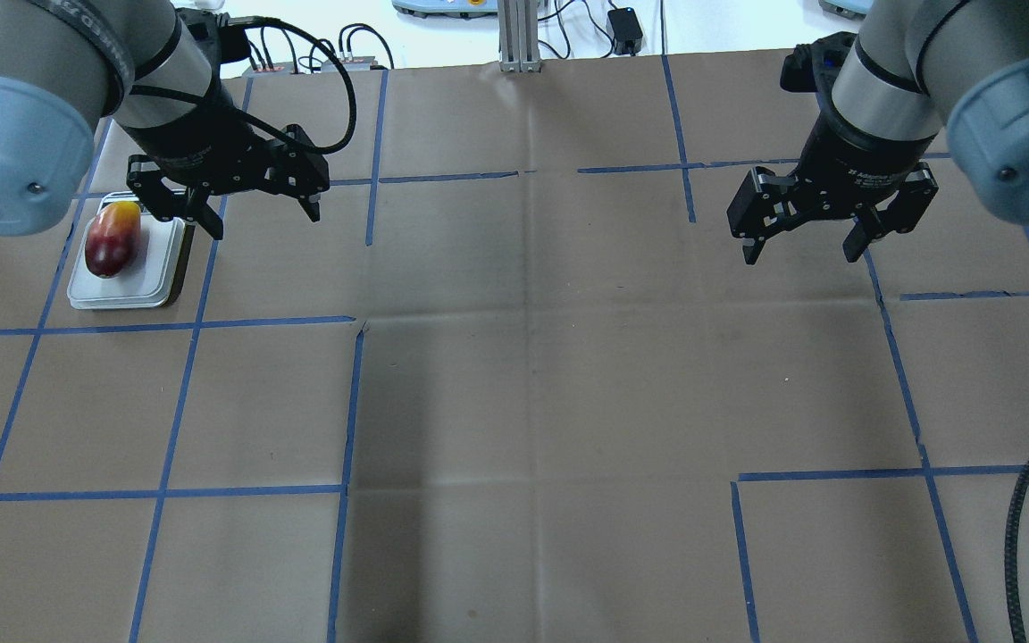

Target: Weigh mango

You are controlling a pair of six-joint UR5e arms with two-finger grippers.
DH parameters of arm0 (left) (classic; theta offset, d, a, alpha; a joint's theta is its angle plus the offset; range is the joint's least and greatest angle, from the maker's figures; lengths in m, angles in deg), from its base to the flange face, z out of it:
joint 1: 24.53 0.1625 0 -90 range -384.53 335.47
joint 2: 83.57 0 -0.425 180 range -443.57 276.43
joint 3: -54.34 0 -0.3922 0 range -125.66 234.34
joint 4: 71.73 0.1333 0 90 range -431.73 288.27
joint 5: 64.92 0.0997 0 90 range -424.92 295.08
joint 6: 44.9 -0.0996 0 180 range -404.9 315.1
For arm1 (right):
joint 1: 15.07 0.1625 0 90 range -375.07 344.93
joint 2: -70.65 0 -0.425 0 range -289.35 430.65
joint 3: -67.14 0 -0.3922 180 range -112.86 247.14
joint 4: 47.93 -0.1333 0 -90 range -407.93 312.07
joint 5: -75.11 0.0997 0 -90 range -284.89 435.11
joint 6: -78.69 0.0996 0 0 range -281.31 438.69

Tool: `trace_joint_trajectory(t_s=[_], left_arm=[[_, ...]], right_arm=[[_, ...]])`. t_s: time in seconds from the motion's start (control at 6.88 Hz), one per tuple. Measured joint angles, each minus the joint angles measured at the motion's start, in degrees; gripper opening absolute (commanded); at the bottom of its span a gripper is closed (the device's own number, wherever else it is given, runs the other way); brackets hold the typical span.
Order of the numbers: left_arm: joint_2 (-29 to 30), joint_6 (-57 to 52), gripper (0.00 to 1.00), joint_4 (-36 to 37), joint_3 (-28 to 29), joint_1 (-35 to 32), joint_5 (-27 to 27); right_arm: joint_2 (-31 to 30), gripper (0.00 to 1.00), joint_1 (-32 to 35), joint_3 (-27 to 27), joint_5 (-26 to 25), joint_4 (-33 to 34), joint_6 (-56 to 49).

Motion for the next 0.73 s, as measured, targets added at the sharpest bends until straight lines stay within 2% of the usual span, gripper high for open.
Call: trace_joint_trajectory(t_s=[0.29,0.73], left_arm=[[-0.37,-4.49,0.99,-0.56,0.2,0.03,0.03],[-0.48,-5.47,1.0,-0.47,-0.18,0.04,0.06]], right_arm=[[0.0,1.0,0.0,0.0,0.0,0.0,0.0],[0.0,1.0,0.0,0.0,0.0,0.0,0.0]])
